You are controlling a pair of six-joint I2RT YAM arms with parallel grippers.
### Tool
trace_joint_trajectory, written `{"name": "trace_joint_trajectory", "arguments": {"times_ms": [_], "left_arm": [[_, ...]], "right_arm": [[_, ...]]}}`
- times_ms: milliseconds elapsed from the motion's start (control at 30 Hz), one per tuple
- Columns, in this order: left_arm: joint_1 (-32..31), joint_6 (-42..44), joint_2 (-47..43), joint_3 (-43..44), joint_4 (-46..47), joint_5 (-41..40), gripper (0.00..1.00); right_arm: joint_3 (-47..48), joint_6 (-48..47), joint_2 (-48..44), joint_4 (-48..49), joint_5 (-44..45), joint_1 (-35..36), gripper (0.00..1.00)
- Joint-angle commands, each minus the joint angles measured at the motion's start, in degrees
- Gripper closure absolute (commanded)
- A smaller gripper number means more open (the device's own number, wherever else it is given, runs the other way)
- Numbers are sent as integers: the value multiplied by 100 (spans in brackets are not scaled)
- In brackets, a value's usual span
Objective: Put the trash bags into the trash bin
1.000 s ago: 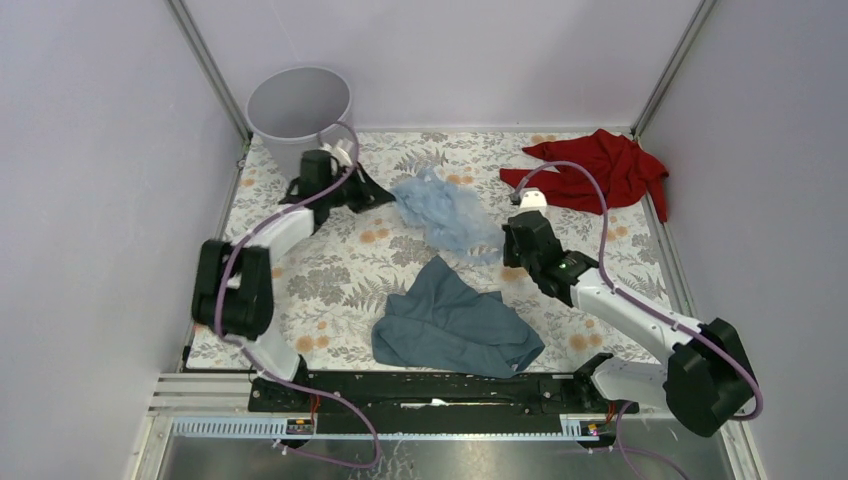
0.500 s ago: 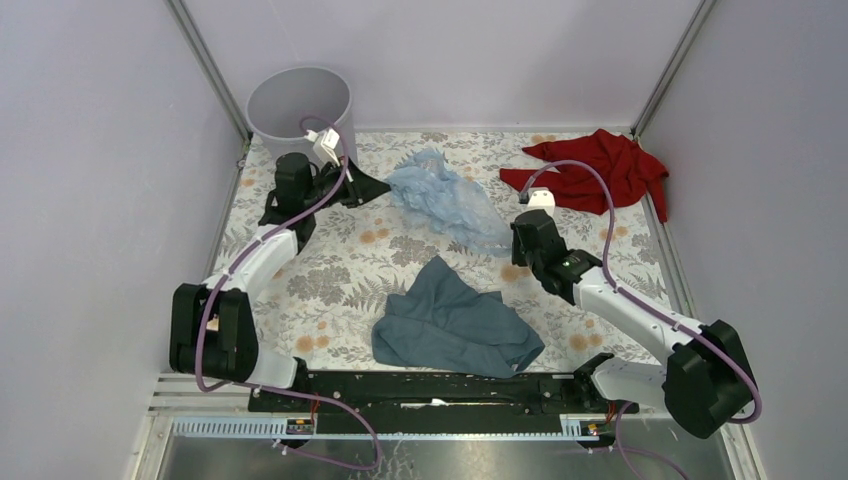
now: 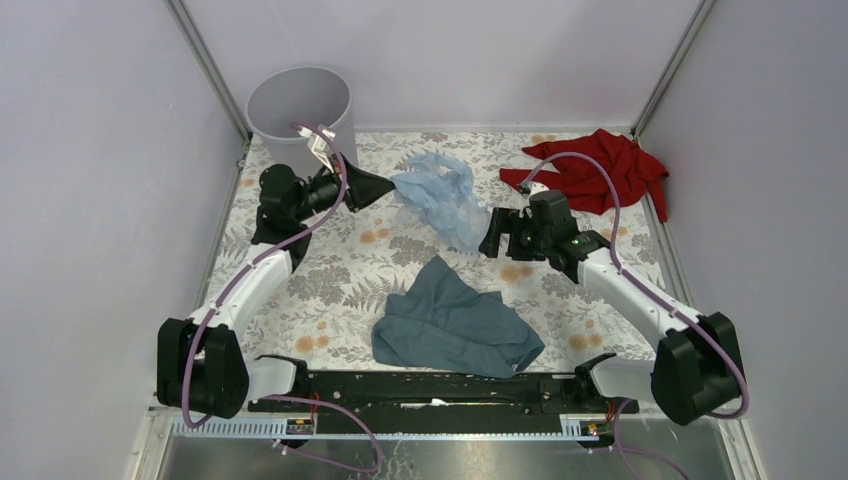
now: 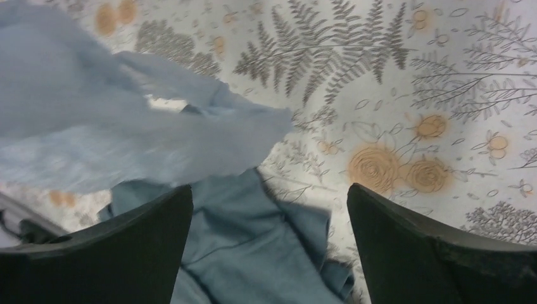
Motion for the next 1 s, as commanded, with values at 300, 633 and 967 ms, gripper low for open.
{"name": "trace_joint_trajectory", "arguments": {"times_ms": [300, 633, 967], "left_arm": [[-279, 759, -323, -184, 454, 324, 100], [-915, 2063, -405, 198, -1161, -327, 100], [-1051, 2133, -362, 263, -1274, -279, 100]], "right_arm": [[691, -469, -1552, 300, -1426, -227, 0], [3056, -2150, -128, -1046, 1041, 1200, 0], [3631, -1914, 610, -1431, 371, 1201, 10]]}}
